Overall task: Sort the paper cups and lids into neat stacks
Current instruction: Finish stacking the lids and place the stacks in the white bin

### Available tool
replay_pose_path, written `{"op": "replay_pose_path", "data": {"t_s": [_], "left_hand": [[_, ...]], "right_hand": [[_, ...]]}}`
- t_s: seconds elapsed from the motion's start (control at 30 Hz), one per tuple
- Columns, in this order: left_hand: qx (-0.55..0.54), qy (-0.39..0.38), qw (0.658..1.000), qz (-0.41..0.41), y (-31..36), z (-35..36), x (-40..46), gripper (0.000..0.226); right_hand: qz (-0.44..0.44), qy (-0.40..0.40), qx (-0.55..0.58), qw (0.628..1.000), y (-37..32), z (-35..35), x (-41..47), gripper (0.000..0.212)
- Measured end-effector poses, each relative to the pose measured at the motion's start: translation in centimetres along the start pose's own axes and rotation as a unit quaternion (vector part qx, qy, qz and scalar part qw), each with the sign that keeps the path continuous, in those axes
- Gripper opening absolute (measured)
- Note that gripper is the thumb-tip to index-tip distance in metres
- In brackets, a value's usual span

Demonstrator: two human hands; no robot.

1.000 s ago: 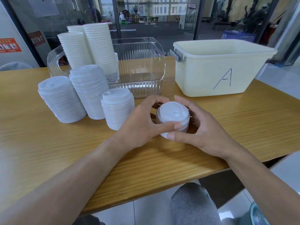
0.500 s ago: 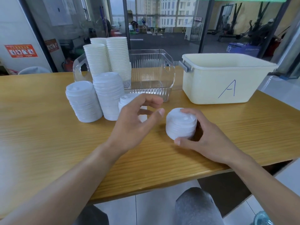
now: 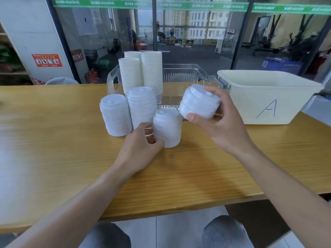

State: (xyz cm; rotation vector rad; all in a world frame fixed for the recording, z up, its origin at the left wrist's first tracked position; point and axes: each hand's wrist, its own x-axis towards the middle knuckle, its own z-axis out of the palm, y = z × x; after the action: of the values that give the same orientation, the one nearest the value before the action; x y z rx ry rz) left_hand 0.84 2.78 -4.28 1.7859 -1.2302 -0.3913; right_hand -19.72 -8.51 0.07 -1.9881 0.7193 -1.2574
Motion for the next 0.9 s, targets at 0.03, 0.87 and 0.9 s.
{"op": "replay_pose_path", "data": {"t_s": [0.03,0.87,0.9], "left_hand": [[-0.006,-0.003,1.0,0.0,0.1,0.2,0.2,0.059],[-0.049,-0.093,0.992,0.069,0.5,4.0,4.2,0.083],[-0.049,-0.086,0.993,0.067,0.5,4.0,4.2,0.083]], "right_hand": [[-0.005,-0.007,-0.012,1.0,-0.4,0.5,0.6,0.067],[-0.037,-0.093,-0.086,0.991,2.3,1.3,1.1,0.077],[-0.037,-0.087,-0.085,0.992,2.4,1.4,1.0,0.077]]}}
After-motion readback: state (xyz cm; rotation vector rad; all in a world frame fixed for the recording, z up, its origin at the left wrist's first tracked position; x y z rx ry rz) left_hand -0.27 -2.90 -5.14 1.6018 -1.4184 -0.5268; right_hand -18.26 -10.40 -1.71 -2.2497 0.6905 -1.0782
